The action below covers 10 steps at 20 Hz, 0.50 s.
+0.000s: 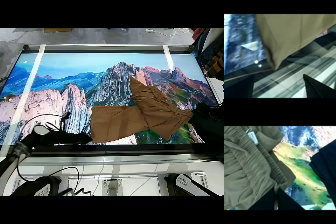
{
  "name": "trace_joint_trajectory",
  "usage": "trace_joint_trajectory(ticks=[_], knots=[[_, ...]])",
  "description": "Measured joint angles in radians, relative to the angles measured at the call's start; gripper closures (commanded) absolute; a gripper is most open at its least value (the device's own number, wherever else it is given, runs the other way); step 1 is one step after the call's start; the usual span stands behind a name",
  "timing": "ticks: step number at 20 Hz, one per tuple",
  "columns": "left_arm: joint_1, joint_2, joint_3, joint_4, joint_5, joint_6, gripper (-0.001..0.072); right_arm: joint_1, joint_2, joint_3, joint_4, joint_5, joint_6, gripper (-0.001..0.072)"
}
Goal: Fold the clothes and pants, and hang the long-sleeved shirts on hangers.
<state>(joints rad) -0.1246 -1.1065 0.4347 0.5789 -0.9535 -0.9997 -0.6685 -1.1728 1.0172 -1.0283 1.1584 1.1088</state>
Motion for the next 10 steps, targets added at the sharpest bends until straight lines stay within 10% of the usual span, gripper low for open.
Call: trace_joint_trajectory(ticks=[4, 6, 10], knots=[[-0.075, -0.081, -0.01, -0.087, 0.068, -0.004, 0.0271, -0.002, 0.0, -0.002, 0.006, 0.0, -0.002, 0.0673], [-0.089, -0.114, -0.01, -0.121, 0.091, -0.004, 0.029, -0.002, 0.0, -0.002, 0.008, 0.0, -0.003, 0.0673], [-0.1, -0.149, -0.011, -0.16, 0.197, -0.004, 0.069, -0.002, 0.0, -0.002, 0.01, 0.0, -0.003, 0.0673]])
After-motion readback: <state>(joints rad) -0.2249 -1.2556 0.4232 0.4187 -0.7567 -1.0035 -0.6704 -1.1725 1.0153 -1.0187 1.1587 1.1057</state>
